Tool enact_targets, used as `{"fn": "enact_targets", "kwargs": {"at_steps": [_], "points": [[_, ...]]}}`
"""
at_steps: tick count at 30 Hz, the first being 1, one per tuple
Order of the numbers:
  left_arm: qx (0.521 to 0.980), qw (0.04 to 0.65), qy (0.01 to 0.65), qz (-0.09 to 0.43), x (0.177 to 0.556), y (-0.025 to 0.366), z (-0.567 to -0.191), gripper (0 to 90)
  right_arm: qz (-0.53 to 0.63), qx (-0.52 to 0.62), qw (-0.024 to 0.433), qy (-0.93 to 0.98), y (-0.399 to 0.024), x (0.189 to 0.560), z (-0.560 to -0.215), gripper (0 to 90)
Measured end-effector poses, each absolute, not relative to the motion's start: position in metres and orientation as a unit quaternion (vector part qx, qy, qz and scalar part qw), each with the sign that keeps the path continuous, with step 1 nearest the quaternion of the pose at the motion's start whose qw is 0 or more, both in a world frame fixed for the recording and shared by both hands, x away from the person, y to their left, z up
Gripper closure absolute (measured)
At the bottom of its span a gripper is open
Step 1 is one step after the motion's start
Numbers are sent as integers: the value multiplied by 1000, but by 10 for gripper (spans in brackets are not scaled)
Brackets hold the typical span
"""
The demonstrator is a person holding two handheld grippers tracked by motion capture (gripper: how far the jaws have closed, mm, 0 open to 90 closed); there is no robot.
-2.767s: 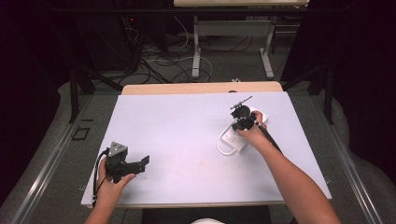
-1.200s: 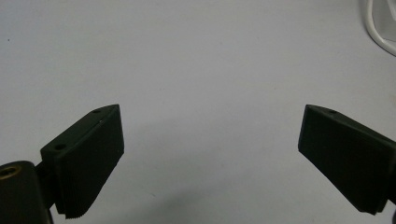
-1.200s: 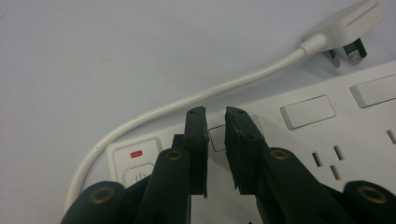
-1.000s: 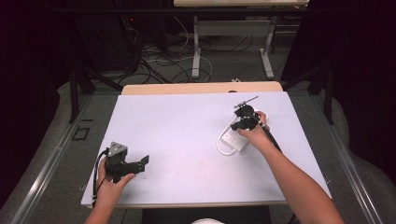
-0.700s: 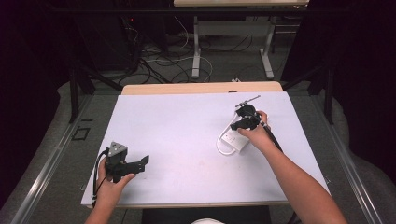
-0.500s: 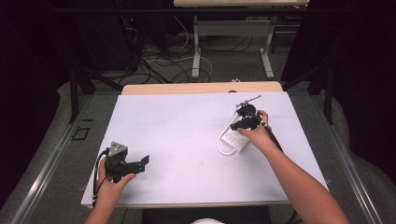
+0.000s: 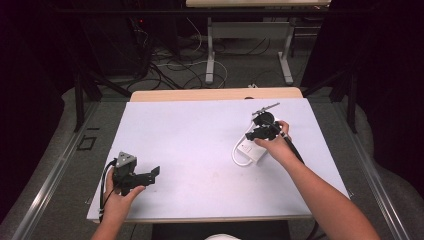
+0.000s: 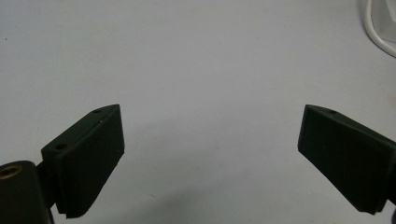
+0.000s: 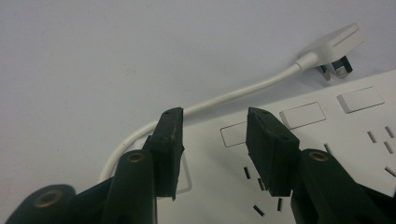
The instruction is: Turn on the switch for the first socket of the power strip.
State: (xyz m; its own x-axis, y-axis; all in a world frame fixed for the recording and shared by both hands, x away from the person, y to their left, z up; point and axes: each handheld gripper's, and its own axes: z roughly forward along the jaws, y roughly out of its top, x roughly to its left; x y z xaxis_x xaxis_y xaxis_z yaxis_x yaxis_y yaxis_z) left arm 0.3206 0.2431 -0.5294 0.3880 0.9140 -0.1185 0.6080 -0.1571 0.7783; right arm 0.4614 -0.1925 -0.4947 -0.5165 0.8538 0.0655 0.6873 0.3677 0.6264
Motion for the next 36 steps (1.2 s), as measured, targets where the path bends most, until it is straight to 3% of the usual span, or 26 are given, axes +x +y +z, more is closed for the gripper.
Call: {"fn": "enact_targets", "kwargs": {"at_steps": [36], "points": [[737,387,519,194,322,243,-531,71,340,426,149,825,-199,440,-478,374]]}}
